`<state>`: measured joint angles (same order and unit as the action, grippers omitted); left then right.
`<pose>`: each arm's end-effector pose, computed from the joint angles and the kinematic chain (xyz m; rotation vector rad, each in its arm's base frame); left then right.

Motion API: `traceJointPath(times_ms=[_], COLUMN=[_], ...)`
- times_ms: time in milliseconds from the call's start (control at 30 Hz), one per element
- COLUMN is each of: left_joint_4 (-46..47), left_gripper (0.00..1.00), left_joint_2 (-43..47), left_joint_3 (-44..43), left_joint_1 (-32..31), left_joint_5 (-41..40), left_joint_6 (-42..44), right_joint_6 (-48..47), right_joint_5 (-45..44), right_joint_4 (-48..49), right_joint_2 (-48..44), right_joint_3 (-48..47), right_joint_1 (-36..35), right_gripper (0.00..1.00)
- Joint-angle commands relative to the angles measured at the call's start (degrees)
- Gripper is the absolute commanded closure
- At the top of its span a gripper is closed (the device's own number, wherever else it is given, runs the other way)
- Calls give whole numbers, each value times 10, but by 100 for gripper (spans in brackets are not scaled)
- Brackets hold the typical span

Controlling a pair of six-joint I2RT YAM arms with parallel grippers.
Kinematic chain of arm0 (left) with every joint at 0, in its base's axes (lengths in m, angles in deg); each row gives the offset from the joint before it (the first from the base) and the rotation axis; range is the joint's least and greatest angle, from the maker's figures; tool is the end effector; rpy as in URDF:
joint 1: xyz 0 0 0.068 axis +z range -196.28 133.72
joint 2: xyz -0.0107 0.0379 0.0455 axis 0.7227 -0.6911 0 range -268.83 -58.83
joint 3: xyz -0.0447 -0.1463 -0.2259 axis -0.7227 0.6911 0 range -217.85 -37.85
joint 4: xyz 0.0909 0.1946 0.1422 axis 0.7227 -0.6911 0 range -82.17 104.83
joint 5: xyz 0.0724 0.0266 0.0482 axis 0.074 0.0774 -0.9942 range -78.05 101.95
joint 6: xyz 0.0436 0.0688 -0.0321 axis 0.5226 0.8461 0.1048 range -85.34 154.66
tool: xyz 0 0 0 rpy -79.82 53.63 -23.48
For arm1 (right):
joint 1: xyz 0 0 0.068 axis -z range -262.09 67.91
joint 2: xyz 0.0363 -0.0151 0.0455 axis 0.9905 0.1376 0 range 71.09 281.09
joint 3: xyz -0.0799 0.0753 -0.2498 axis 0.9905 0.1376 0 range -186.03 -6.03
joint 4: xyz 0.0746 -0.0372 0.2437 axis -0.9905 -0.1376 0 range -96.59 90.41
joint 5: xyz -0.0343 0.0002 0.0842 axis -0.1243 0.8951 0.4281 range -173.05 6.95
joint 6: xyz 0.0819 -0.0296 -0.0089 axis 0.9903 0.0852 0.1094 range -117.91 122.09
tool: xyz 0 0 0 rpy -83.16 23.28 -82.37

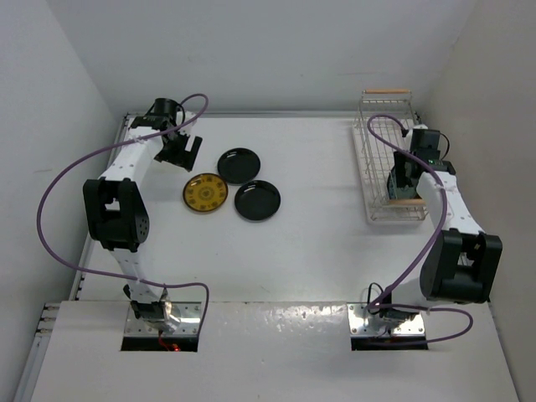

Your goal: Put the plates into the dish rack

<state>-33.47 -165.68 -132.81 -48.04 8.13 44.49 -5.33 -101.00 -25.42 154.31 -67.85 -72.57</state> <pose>0.4199 -0.0078 0.2438 0.2418 2.6130 0.1364 0.3267 -0.0791 0.2352 0.1925 2.3968 -0.5134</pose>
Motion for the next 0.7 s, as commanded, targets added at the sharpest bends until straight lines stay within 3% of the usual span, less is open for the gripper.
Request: traceJointPath(times_ms=[0, 167, 267, 367, 433, 467, 533, 667], left_joint_4=[9, 9, 9, 9, 9, 9, 9, 9], left_gripper=[1, 1, 1, 1, 1, 1, 1, 1], left_joint_2=[3, 3, 3, 3, -2, -2, -2, 4], left_joint_3=[-1, -1, -1, -1, -1, -1, -6, -1], left_joint_1=[4, 4, 4, 4, 4, 4, 4, 4], left_joint_5=[1, 1, 1, 1, 1, 1, -4, -18], left_joint_6=[-4, -4, -4, -4, -4, -4, -4, -4], right_joint_6=[0, 1, 4, 71, 169, 188, 261, 334], right_joint_5=[17, 20, 14, 54, 91, 147, 177, 226], right_joint_4=[10, -27, -26, 2, 25, 73, 116, 107], right_joint_2=[-10, -21, -36, -40, -30, -12, 51, 187], right_joint_3=[-10, -83, -126, -122, -105, -77, -66, -139], right_joint_1=[-4, -25, -84, -157, -211, -223, -272, -330], right_gripper=[37, 31, 25, 20, 19, 19, 19, 19])
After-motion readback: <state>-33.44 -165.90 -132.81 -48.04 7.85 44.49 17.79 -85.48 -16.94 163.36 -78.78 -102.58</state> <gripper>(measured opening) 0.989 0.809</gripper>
